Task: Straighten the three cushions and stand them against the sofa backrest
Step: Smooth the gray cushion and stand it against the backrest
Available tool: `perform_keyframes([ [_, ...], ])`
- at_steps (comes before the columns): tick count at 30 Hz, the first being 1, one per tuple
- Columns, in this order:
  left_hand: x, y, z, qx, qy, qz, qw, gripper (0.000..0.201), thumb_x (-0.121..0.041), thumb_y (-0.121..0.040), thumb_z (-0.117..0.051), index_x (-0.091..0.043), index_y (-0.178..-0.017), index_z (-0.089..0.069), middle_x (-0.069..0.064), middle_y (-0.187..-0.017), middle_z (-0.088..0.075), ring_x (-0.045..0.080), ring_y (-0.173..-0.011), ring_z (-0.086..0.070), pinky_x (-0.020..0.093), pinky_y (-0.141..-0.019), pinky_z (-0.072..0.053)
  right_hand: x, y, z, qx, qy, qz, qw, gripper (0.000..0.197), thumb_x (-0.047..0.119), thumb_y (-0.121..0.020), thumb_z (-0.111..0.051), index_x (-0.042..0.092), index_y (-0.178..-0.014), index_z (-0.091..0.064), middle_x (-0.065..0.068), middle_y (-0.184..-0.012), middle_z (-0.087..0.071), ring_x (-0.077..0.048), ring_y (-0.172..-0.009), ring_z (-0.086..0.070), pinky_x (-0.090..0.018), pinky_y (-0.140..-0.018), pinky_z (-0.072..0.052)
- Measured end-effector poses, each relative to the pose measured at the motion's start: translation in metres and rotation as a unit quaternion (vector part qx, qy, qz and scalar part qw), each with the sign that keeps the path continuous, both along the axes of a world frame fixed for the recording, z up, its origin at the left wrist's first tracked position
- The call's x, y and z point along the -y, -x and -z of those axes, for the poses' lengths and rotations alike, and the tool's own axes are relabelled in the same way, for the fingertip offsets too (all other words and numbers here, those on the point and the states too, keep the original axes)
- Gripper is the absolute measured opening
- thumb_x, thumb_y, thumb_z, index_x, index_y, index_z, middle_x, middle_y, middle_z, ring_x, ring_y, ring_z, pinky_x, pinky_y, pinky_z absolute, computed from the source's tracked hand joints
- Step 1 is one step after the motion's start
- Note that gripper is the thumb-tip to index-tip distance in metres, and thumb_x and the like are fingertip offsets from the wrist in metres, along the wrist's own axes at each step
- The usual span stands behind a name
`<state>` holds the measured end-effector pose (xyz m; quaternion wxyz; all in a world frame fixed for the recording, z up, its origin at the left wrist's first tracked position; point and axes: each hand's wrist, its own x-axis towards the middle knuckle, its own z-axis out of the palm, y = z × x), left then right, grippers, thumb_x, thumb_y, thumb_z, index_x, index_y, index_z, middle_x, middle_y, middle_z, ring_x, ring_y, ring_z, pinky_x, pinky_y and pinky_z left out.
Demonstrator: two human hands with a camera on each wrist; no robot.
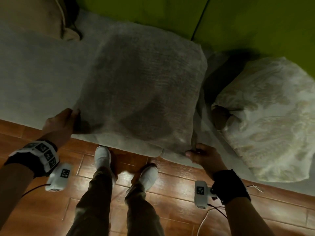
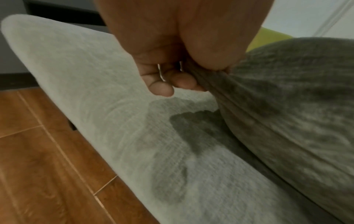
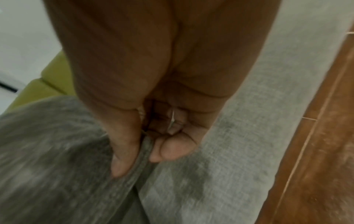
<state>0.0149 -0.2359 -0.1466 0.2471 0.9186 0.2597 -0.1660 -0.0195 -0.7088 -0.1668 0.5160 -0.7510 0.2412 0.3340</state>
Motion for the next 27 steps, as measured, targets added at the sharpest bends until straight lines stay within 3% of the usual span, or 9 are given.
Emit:
perform_keyframes([
  [4,-0.057,0.022,0.023,-0.028,-0.016,-0.030,0.999,0.046,-0.053,-0.091,-0.033,-0.021,-0.102,-0.064,0.022,-0.104,-0.067,0.042,-0.085,-0.063,0.044,-0.074,-0.047,0.005,0.009,0.007,-0.025,0.057,0.063,0.996,0.004,0.013,-0.090,-0.075,0.016,-0.090,-0.073,-0.013,-0.100,-0.073,-0.026,-0.089,-0.070,-0.038,-0.083,-0.057],
  [7,-0.075,0.014,0.009,0.012,-0.029,-0.024,0.999,0.060,-0.076,-0.086,-0.034,-0.028,-0.112,-0.060,0.016,-0.114,-0.066,0.040,-0.097,-0.062,0.054,-0.085,-0.052,-0.002,0.002,-0.009,0.102,0.233,-0.061,0.965,0.022,0.010,-0.097,-0.062,0.017,-0.116,-0.072,-0.010,-0.119,-0.072,-0.029,-0.110,-0.068,-0.030,-0.091,-0.049],
  [9,-0.049,-0.016,-0.027,0.064,-0.044,0.002,0.997,0.059,-0.075,-0.091,-0.028,-0.034,-0.125,-0.056,0.014,-0.126,-0.060,0.041,-0.109,-0.059,0.055,-0.093,-0.048,-0.015,-0.016,-0.040,0.228,0.262,-0.097,0.933,0.036,0.018,-0.101,-0.056,0.018,-0.137,-0.061,-0.007,-0.139,-0.061,-0.026,-0.127,-0.059,-0.035,-0.102,-0.046],
  [13,0.022,-0.083,-0.081,0.193,-0.002,0.152,0.969,0.034,-0.057,-0.099,-0.030,-0.059,-0.133,-0.031,0.010,-0.155,-0.033,0.033,-0.139,-0.037,0.048,-0.115,-0.029,-0.054,-0.079,-0.094,0.425,0.262,-0.189,0.846,0.053,0.043,-0.105,-0.043,0.025,-0.155,-0.040,-0.006,-0.163,-0.035,-0.026,-0.153,-0.026,-0.045,-0.121,-0.026],
  [16,0.064,-0.130,-0.089,0.222,-0.016,0.339,0.914,0.058,-0.053,-0.100,-0.032,-0.031,-0.154,-0.030,0.011,-0.164,-0.019,0.032,-0.150,-0.021,0.048,-0.121,-0.021,-0.077,-0.140,-0.096,0.496,0.271,-0.307,0.766,0.060,0.049,-0.103,-0.044,0.025,-0.158,-0.035,-0.007,-0.167,-0.026,-0.031,-0.156,-0.016,-0.058,-0.121,-0.024],
  [18,0.082,-0.157,-0.083,0.197,-0.069,0.474,0.855,0.065,-0.056,-0.100,-0.030,-0.027,-0.157,-0.025,0.011,-0.166,-0.014,0.033,-0.152,-0.014,0.051,-0.121,-0.019,-0.085,-0.172,-0.085,0.488,0.269,-0.391,0.733,0.064,0.054,-0.103,-0.044,0.025,-0.159,-0.032,-0.006,-0.169,-0.022,-0.033,-0.157,-0.014,-0.063,-0.119,-0.024],
  [20,0.086,-0.176,-0.064,0.144,-0.101,0.532,0.828,0.066,-0.064,-0.098,-0.020,-0.038,-0.158,-0.010,0.001,-0.168,0.002,0.029,-0.154,0.000,0.052,-0.122,-0.011,-0.088,-0.192,-0.069,0.445,0.275,-0.456,0.720,0.068,0.061,-0.102,-0.035,0.030,-0.161,-0.024,-0.003,-0.171,-0.015,-0.030,-0.158,-0.007,-0.063,-0.121,-0.017],
  [23,0.077,-0.188,-0.027,0.090,-0.106,0.542,0.829,0.064,-0.071,-0.095,-0.010,-0.050,-0.153,0.010,-0.012,-0.164,0.022,0.020,-0.152,0.018,0.051,-0.123,-0.002,-0.091,-0.204,-0.041,0.387,0.304,-0.485,0.723,0.070,0.071,-0.099,-0.023,0.043,-0.161,-0.007,0.008,-0.171,0.001,-0.024,-0.158,0.005,-0.060,-0.124,-0.006],
  [27,0.068,-0.198,-0.008,0.058,-0.100,0.552,0.826,0.066,-0.074,-0.092,-0.004,-0.051,-0.152,0.012,-0.013,-0.164,0.022,0.019,-0.152,0.018,0.048,-0.123,0.002,-0.097,-0.208,-0.020,0.331,0.312,-0.471,0.756,0.070,0.075,-0.096,-0.023,0.053,-0.157,0.003,0.017,-0.167,0.021,-0.021,-0.156,0.019,-0.056,-0.124,0.008],
])
